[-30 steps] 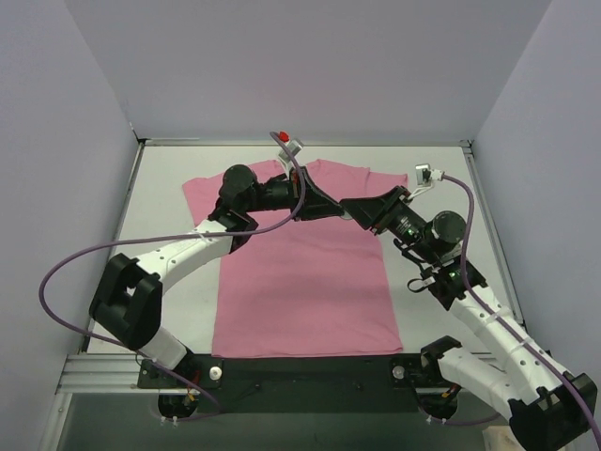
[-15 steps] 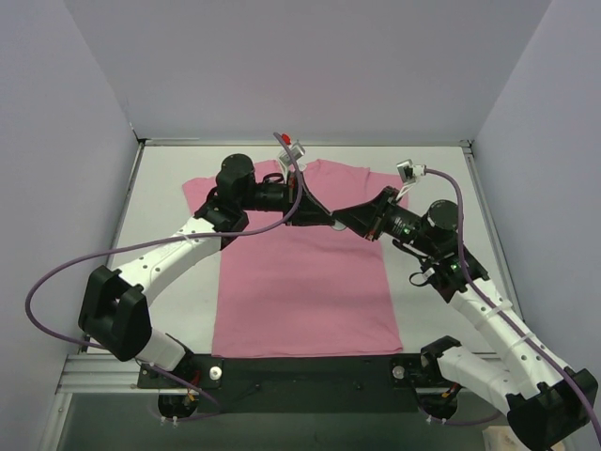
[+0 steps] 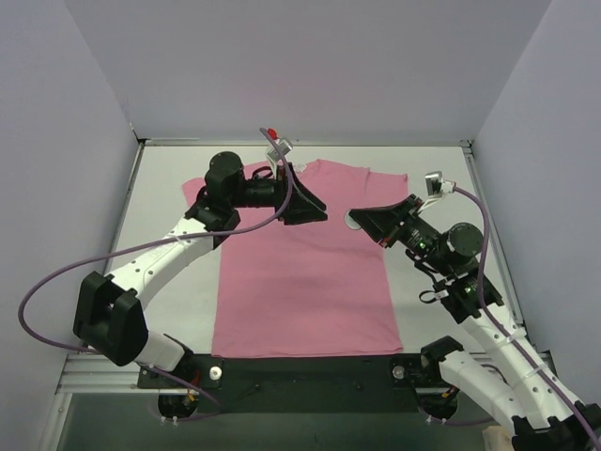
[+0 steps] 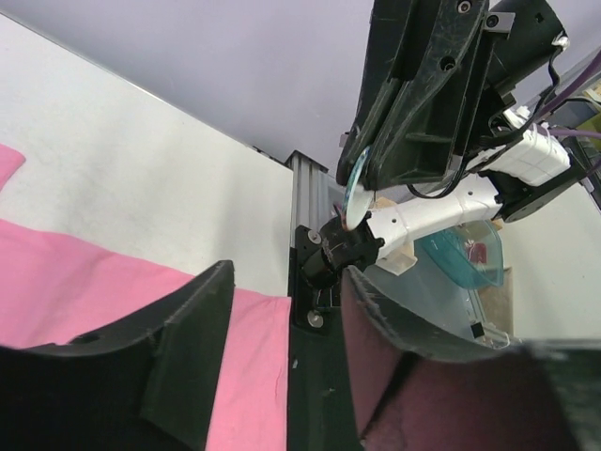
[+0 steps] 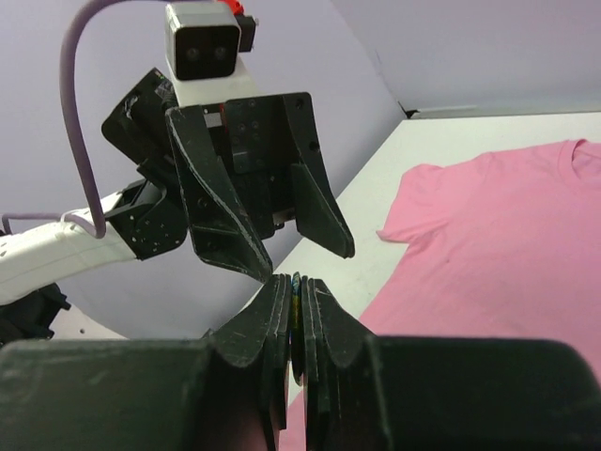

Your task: Pin the brooch onto the clothing

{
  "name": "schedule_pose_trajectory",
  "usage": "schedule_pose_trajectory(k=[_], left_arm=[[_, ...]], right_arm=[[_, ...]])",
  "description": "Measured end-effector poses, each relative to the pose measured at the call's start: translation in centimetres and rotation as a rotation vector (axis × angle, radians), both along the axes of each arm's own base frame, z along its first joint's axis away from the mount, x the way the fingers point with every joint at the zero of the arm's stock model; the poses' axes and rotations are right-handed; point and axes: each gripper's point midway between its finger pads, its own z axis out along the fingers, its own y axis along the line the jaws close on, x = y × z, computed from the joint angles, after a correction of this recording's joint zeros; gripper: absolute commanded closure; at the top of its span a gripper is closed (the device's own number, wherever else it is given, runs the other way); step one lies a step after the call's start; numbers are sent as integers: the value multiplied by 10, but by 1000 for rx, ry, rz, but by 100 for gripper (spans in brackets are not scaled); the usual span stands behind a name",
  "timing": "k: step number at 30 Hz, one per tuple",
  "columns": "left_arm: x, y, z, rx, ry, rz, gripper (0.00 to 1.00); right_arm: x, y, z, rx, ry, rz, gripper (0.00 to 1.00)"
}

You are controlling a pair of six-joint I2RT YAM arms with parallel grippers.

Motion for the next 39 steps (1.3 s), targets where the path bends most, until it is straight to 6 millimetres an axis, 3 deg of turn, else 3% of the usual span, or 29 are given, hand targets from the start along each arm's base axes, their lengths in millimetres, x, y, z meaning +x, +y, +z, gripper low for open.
schedule_pose_trajectory(k=[7,11,14,23,28,29,33,37,39], left_arm=[[-6,2,6,-51,12,-3,34],[-8,0,19,-120,24,-25,34],[-9,-6,23,-158,34,-53,37],[-7,-28,2,-155,121,-103,49],[-5,-32,10,-180,114,-116,53],[-5,-33,12,-189,112,-120,56],[-3,-35,17,-218,118,-135,87],[-2,-37,17,-226,144,-151,100],[-3,-37,18,-228,154,-156,100]], right_arm=[[5,-8,6,71,-21,-57,100],[11,-4,7,105,-5,-51,100],[17,0,6,126,11,-42,100],[20,4,9,159,19,-28,100],[22,6,8,166,32,-23,100],[23,6,7,166,36,-23,100],[25,7,5,166,44,-23,100],[25,6,6,166,36,-27,100],[25,6,6,166,35,-27,100]])
